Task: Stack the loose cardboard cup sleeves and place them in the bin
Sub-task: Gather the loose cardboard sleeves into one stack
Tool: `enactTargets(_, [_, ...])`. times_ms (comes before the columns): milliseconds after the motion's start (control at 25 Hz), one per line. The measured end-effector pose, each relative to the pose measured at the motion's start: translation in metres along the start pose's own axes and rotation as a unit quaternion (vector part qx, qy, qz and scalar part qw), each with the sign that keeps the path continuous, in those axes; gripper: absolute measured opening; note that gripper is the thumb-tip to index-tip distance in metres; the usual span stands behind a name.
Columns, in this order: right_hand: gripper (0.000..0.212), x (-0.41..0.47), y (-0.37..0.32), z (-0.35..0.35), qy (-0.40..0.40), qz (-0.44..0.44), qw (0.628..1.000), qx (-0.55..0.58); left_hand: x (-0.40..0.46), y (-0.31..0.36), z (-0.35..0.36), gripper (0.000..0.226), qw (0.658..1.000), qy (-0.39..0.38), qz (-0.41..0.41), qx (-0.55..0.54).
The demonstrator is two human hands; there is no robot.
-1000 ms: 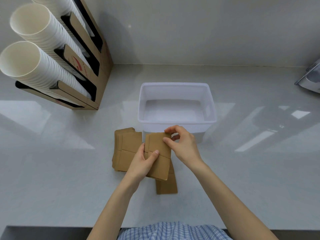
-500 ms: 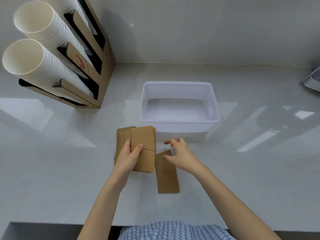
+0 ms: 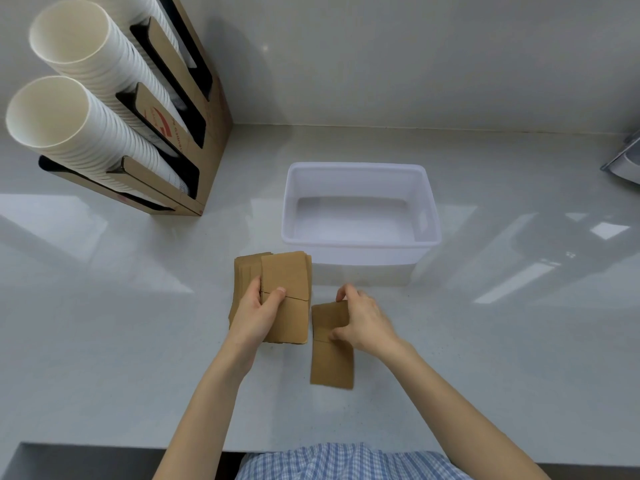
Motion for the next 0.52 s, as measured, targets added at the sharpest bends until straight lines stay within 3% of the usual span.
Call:
enactTargets(280, [0.016,-0.011,0.015,-0.016,0.081,0.000,0.977,0.197,-0.003,-0.002,0.002,0.036,1.000,-0.005,0.005,0.002])
enactTargets(520, [0.018,-0.025,0.024,-0.056,0.128,-0.016,0.920,0.369,-0.007,-0.001,0.013,0.031,1.000,-0.022,0.011,0.016])
Point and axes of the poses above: each hand's wrist, its own x-axis towards the middle knuckle, its own z-axis out of the palm, y = z × x, the point moved 1 cm from there along x, towards the middle knuckle, and after that the axes turned 14 degrees about -z, right-handed, at the moved point
